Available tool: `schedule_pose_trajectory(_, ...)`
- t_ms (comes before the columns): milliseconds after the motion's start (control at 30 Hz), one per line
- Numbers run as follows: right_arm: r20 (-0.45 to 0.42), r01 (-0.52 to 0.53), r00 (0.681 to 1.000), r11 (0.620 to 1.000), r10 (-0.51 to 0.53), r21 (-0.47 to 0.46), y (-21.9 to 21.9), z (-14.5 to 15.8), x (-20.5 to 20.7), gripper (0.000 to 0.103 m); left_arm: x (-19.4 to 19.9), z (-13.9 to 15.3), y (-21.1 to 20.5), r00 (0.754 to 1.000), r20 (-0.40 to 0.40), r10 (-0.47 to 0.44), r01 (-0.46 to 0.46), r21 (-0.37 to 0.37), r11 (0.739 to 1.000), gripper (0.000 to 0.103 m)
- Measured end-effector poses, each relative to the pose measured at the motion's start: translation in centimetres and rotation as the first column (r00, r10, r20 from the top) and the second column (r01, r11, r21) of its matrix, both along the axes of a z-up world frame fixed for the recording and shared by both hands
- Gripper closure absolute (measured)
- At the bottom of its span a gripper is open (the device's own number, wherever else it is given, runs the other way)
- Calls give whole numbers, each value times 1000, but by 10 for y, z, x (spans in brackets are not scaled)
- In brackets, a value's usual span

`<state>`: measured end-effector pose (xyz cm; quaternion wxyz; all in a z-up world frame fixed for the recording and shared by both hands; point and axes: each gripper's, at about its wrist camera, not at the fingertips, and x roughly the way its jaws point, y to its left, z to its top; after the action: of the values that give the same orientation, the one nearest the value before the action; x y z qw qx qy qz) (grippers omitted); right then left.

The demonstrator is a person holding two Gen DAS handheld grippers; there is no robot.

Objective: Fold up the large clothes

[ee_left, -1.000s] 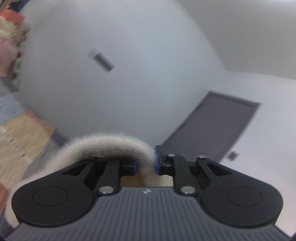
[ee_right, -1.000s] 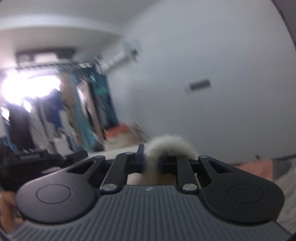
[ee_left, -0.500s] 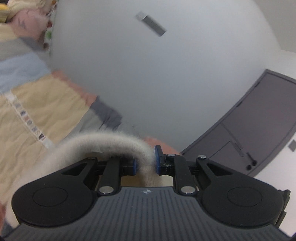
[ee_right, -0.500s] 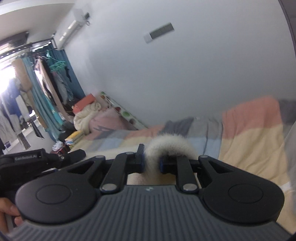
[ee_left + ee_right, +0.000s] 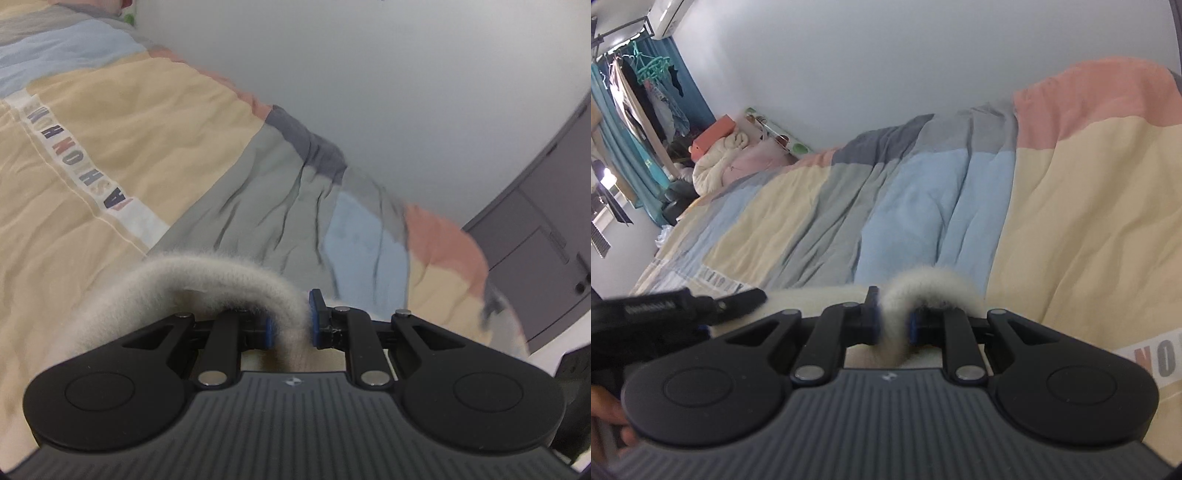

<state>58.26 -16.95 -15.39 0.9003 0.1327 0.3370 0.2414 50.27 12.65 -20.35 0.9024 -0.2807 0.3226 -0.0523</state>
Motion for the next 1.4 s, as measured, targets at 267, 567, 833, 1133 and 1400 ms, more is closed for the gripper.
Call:
schedule_pose_trajectory(267,12,4,1000,998,-3,-65,6,10,-13,70,-26,23,-15,999,0,-43,43,76,996,46)
schedule_pose_trajectory(567,68,-25,997,999,27,-33,1,56,-82,47,-131,93,-21,995,71,-75,65,142,988,46)
schedule_pose_trajectory(833,110,-47,992,997,54,-66,-9,84,-186,47,-239,107,-2,1000,10,-5,3,144,990,46)
schedule_pose_trajectory(1133,129,-66,988,992,80,-108,-16,106,-290,47,-335,109,1,995,-101,-19,26,67,997,47)
schedule_pose_trajectory(1400,56,-101,993,989,107,-108,-26,85,-339,47,-398,93,-58,965,-217,-145,176,132,975,60)
